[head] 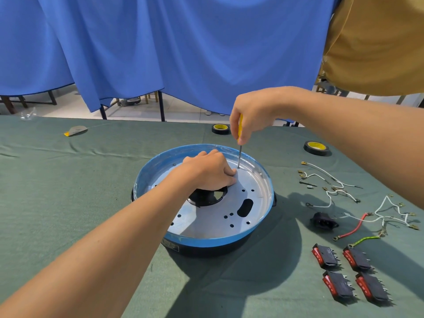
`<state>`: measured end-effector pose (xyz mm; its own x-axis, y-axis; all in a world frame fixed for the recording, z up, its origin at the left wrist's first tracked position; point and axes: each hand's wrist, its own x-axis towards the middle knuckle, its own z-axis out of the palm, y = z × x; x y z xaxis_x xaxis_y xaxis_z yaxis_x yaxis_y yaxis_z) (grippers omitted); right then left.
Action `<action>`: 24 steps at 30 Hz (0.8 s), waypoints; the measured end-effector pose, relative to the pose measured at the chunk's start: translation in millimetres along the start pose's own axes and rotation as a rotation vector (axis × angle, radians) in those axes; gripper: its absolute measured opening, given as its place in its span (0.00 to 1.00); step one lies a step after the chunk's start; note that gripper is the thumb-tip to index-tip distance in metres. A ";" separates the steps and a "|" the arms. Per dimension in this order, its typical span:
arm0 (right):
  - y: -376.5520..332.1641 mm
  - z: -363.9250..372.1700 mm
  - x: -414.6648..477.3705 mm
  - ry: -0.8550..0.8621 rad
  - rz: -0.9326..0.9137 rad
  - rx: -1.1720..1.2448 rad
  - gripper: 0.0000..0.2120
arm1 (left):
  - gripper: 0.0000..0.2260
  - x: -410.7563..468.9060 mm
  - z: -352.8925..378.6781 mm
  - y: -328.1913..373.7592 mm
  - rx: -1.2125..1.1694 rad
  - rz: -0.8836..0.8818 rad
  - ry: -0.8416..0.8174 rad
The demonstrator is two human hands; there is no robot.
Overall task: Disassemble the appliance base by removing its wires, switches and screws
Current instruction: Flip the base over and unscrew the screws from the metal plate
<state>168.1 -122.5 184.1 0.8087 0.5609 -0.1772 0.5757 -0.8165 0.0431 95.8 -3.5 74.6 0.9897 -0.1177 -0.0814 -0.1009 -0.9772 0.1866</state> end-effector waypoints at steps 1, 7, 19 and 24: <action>0.4 1.5 0.7 0.004 0.021 -0.007 0.18 | 0.18 -0.3 0.1 0.0 0.001 0.004 0.002; -0.8 8.6 -3.5 0.129 0.047 -0.119 0.14 | 0.18 -0.7 -0.4 0.8 0.004 0.009 0.002; 0.8 9.7 -7.8 0.129 0.064 -0.153 0.17 | 0.17 -1.7 -0.8 0.8 0.007 0.008 -0.008; 4.4 5.0 -11.3 0.034 -0.016 0.022 0.05 | 0.18 -2.5 -0.7 2.1 0.016 0.003 -0.006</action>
<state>160.9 -133.1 181.4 0.8033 0.5780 -0.1440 0.5861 -0.8100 0.0186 93.2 -5.1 75.9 0.9887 -0.1217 -0.0871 -0.1055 -0.9796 0.1709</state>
